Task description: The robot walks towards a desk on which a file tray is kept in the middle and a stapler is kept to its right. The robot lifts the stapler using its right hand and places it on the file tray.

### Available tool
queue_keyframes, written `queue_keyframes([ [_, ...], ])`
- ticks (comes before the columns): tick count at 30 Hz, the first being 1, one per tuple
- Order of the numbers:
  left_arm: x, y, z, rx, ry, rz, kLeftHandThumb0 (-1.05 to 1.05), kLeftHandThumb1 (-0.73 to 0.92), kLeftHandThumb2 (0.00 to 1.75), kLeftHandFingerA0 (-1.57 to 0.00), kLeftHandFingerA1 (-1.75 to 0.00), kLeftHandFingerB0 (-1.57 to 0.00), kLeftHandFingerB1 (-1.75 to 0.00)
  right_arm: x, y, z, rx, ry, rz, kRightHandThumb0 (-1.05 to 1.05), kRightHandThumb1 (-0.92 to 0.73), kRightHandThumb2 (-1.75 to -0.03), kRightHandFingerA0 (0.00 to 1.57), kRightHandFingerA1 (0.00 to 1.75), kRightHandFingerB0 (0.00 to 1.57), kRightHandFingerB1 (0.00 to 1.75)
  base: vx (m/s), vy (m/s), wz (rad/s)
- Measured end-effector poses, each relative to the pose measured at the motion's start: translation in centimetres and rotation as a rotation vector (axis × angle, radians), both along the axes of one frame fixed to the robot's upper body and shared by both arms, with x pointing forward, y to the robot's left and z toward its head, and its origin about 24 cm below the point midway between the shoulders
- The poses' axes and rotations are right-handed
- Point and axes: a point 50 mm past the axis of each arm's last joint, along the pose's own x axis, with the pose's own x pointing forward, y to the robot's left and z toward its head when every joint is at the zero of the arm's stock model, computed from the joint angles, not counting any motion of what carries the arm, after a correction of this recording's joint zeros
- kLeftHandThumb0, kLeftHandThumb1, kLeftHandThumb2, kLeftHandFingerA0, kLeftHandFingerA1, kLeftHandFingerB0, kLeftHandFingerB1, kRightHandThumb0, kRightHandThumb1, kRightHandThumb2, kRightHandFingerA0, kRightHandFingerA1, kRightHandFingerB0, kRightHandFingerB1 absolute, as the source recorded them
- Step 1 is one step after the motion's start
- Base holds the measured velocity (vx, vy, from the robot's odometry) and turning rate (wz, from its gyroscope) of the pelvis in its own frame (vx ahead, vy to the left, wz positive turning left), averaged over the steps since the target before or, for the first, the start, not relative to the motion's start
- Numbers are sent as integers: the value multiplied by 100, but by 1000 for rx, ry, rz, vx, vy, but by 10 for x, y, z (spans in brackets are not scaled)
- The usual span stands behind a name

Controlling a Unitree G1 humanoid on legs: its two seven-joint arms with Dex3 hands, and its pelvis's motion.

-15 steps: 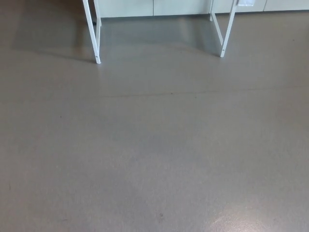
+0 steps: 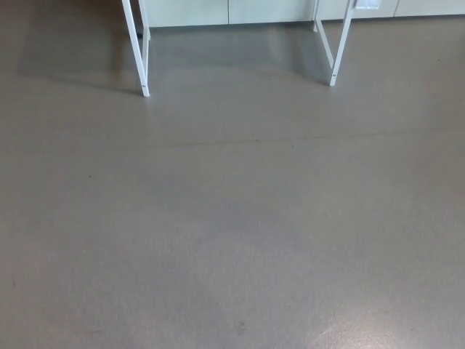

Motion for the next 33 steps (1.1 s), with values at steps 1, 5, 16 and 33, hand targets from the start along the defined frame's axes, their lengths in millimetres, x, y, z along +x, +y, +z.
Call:
queue_keyframes([
  [1, 0, -1, -1, -5, 1, 1, -28, 64, 114, -10, -54, -9, -52, 1, 0, 0, -2, -2, 3, -73, -49, -87, 0, 22, 0, 22, 148, -45, 12],
  [5, 4, 2, 2, 5, 5, -12, -28, 63, 113, -10, -54, -9, -52, 2, 0, 1, -2, -9, 6, -74, -49, -87, 0, 24, 0, 21, -58, 11, 14],
  [16, 0, -1, -2, -14, 11, 1, -28, 64, 114, -9, -54, -8, -52, 0, -3, 2, -16, -6, 13, -75, -51, -88, 0, 21, 4, 19, 87, 171, -8],
  [33, 7, 5, 5, 15, 11, -20, -28, 67, 115, -8, -54, -6, -51, 4, 2, 0, -3, -17, 41, -69, -49, -88, 0, 27, 3, 25, 287, -42, 15],
])
